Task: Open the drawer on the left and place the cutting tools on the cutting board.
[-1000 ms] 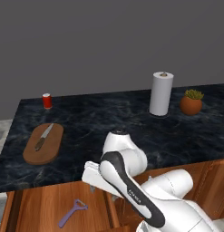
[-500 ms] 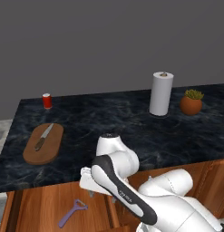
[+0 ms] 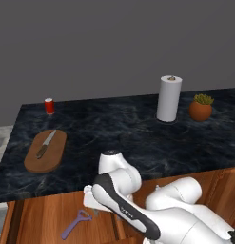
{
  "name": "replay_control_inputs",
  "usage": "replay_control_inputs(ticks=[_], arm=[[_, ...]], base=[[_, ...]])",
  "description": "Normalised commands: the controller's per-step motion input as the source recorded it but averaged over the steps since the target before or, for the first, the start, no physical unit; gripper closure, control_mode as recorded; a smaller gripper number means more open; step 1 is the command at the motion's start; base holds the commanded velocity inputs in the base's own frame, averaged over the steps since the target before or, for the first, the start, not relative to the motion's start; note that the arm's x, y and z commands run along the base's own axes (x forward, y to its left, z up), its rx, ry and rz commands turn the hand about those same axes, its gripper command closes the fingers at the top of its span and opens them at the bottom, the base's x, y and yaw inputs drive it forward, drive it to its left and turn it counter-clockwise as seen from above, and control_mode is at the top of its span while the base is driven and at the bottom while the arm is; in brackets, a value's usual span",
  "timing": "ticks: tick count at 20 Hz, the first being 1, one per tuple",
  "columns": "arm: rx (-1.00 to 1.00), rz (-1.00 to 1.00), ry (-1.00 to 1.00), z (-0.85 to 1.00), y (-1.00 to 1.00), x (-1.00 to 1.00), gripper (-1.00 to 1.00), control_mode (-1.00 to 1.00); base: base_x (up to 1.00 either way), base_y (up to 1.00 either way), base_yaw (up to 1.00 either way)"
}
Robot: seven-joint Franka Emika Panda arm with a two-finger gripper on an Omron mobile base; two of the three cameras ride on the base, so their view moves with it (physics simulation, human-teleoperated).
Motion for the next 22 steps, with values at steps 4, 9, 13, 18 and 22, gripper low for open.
replay_control_inputs(ticks=[4,9,13,18,22], arm=[[-0.07,0.04,-0.05,-0.23,0.00,0.00,-1.00,-1.00],[-0.01,0.01,-0.09,-0.09,0.00,0.00,-1.00,-1.00],[0.00,0.00,-0.09,-0.14,0.00,0.01,-1.00,-1.00],[0.00,0.00,-0.07,-0.17,0.05,0.04,-1.00,-1.00],[0.00,0.00,-0.08,-0.14,0.13,0.14,-1.00,-1.00]], base=[[0.00,0.00,0.00],[0.00,0.00,0.00],[0.00,0.00,0.00],[0.00,0.00,0.00],[0.00,0.00,0.00]])
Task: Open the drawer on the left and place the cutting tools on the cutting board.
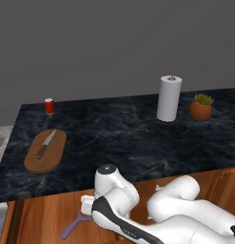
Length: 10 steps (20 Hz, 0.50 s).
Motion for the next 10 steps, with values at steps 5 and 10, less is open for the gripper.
replay_control_inputs(ticks=[5,10], arm=[[0.00,0.00,-0.04,-0.02,0.26,0.18,-1.00,-1.00],[0.00,0.00,-0.02,0.00,0.33,0.16,-1.00,-1.00]], base=[[0.00,0.00,0.00],[0.00,0.00,0.00]])
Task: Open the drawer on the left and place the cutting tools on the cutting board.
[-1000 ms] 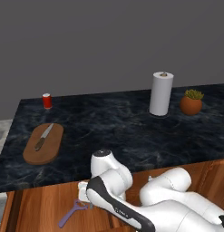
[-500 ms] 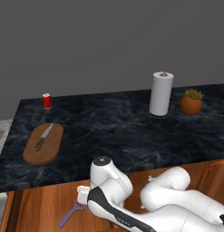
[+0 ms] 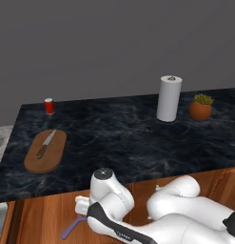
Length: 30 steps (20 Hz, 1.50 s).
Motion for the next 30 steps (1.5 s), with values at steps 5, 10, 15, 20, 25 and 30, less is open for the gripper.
replay_control_inputs(ticks=[5,10,15,20,25,30], arm=[[0.00,0.00,-0.01,-0.07,0.27,0.06,-1.00,-1.00],[0.00,0.00,-0.01,-0.17,0.19,0.10,-1.00,-1.00],[0.00,0.00,-0.01,-0.23,0.07,0.21,-1.00,-1.00],[0.00,0.01,-0.01,-0.32,0.00,0.35,-1.00,-1.00],[0.00,0.03,0.00,-0.17,0.01,0.15,-1.00,-1.00],[0.01,0.01,0.00,0.00,0.00,0.01,-1.00,-1.00]], base=[[0.00,0.00,0.00],[0.00,0.00,0.00],[0.00,0.00,0.00],[0.00,0.00,0.00],[0.00,0.00,0.00],[0.00,0.00,0.00]])
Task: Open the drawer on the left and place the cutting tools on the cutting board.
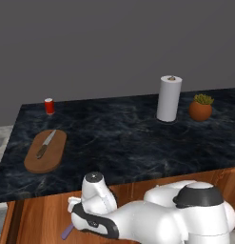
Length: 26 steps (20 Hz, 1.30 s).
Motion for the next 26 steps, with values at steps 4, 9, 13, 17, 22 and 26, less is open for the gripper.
replay_control_inputs(ticks=[4,9,13,17,22,26], arm=[[0.04,0.00,0.00,-0.01,0.02,0.01,-1.00,-1.00],[0.07,0.02,0.00,-0.08,0.00,0.00,-1.00,-1.00],[0.01,0.00,0.00,-0.01,0.00,0.00,-1.00,-1.00],[0.00,0.00,0.00,-0.12,0.00,0.10,-1.00,-1.00],[0.00,0.00,0.00,-0.11,0.03,0.18,-1.00,-1.00],[0.00,0.00,0.00,-0.02,0.08,0.18,-1.00,-1.00]], base=[[0.00,0.00,0.00],[0.00,0.00,0.00],[0.00,0.00,0.00],[0.00,0.00,0.00],[0.00,0.00,0.00],[0.00,0.00,0.00]])
